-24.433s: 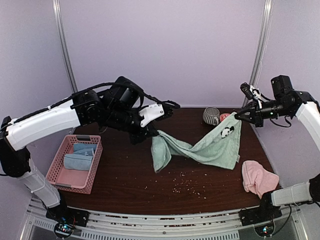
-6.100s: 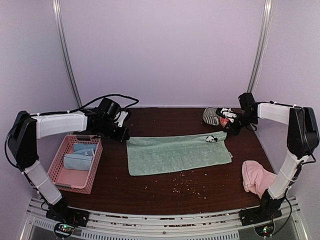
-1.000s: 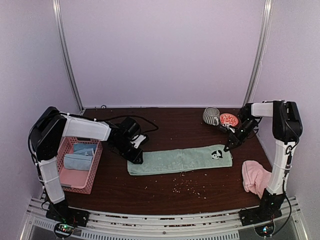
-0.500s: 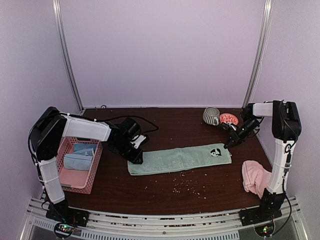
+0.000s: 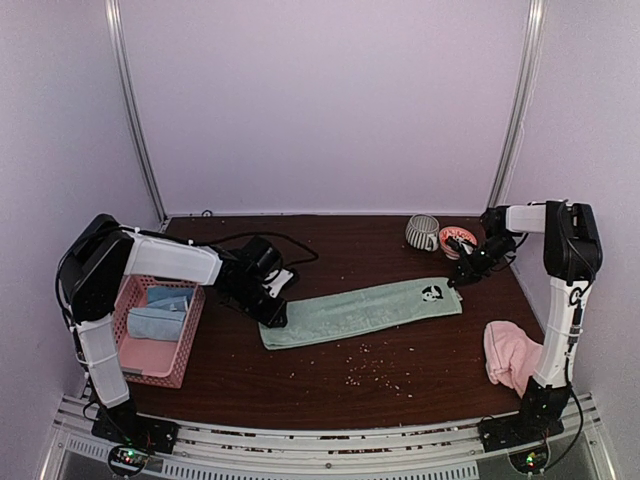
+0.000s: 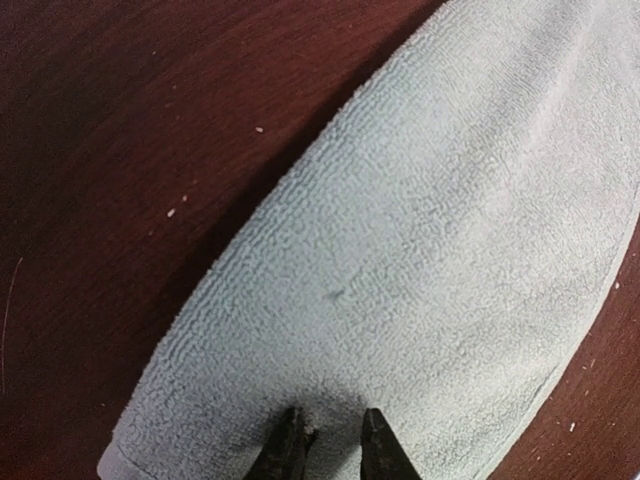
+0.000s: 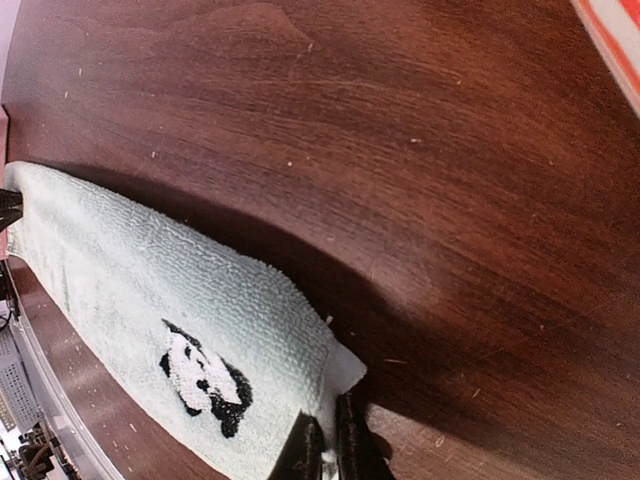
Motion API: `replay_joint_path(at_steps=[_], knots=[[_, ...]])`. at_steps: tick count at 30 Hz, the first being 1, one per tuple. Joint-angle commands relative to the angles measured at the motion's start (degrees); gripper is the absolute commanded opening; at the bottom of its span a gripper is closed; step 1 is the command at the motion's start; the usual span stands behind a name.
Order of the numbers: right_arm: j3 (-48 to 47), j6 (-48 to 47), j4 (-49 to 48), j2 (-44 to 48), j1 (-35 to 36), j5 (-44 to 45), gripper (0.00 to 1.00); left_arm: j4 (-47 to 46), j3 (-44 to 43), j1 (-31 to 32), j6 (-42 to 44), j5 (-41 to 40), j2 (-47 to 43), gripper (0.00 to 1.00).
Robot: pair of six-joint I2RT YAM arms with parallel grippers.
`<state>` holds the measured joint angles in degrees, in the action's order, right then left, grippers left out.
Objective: Roll the towels
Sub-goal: Smooth out the towel at the center of the board.
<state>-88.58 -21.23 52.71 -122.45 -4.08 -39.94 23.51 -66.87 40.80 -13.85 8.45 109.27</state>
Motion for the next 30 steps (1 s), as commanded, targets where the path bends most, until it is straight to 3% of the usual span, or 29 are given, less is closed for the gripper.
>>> replay_joint_path(at_steps=[1,7,14,16,18,23,30], knots=[[0.04,2.78,-2.81,2.59,-0.58,3.85,0.08,2.73,1.95,-0.05,-0.39,-3.17,0.91,0.19],[0.6,4.52,-4.19,8.57,-0.64,6.79,0.18,2.78,0.4,0.05,-0.66,-2.14,-1.98,0.21],[1.95,1.15,-6.05,11.15,5.8,5.85,0.18,0.76,-3.34,-0.5,-3.28,-6.41,-4.28,0.22],[1.22,1.58,-6.44,9.06,7.3,6.02,0.15,1.55,-5.31,-1.53,-4.65,-8.13,-1.71,0.15],[-0.01,2.08,-6.79,6.79,8.11,6.37,0.12,3.62,-7.58,-2.01,-5.48,-10.49,1.58,0.0],[0.28,2.46,-8.73,3.55,8.4,12.5,0.1,5.77,-7.71,-2.0,-6.37,-14.3,5.23,0.0],[5.68,2.22,-13.72,2.84,8.21,19.44,0.09,3.95,-2.52,-1.97,-7.87,-16.42,2.24,0.0]])
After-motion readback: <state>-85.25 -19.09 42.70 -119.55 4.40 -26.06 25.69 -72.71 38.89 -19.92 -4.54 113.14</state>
